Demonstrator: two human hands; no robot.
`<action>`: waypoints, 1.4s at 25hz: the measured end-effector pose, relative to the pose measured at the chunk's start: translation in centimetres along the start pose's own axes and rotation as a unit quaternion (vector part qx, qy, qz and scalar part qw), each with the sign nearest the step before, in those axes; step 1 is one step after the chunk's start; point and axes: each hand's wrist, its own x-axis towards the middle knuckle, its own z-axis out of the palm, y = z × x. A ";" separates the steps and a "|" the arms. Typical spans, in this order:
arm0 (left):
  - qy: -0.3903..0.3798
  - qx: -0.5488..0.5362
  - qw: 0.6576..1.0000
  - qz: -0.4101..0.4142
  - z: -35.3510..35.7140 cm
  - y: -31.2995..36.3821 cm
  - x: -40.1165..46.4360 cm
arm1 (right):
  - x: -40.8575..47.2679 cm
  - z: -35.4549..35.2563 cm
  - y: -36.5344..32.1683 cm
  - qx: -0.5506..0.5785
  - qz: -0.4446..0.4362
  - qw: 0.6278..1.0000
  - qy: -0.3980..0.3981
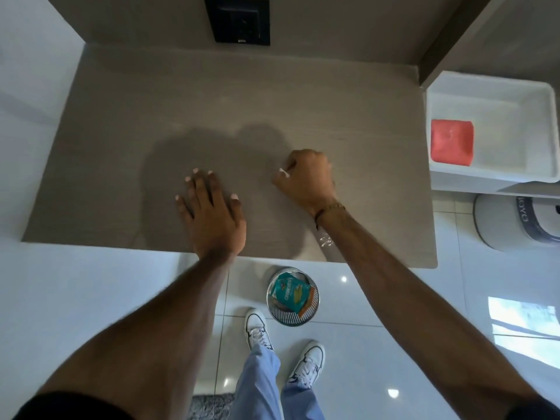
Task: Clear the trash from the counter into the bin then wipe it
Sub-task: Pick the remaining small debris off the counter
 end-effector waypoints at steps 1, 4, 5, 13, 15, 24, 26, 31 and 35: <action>0.001 0.005 1.000 -0.006 0.0 -0.1 0.2 | -2.1 -0.1 0.5 0.032 -0.028 0.998 0.042; 0.003 -0.010 1.000 -0.018 -0.5 0.2 3.3 | -8.3 0.0 1.9 0.105 -0.078 0.981 0.144; 0.004 -0.016 1.000 -0.021 -0.6 0.3 3.6 | -10.7 0.4 2.6 0.120 -0.077 0.979 0.144; -0.003 -0.015 1.000 -0.021 -0.8 0.5 2.8 | -20.8 10.1 10.3 0.012 0.058 0.997 -0.044; -0.004 -0.013 1.000 -0.017 -0.8 0.4 2.7 | -21.2 11.6 11.5 -0.014 0.100 0.992 -0.073; -0.030 -0.022 0.999 -0.003 -1.4 0.3 2.8 | -22.3 5.4 11.1 0.010 0.118 0.992 0.050; -0.075 -0.037 0.996 -0.018 -2.7 0.7 3.1 | -21.4 2.3 9.6 0.019 0.108 0.989 0.102; -0.184 -0.129 0.974 0.004 -6.7 5.1 5.3 | -16.4 -5.0 7.8 0.032 0.096 0.976 0.193; -0.256 -0.221 0.939 0.055 -7.4 13.3 5.3 | -11.4 -10.5 10.2 0.037 0.137 0.967 0.212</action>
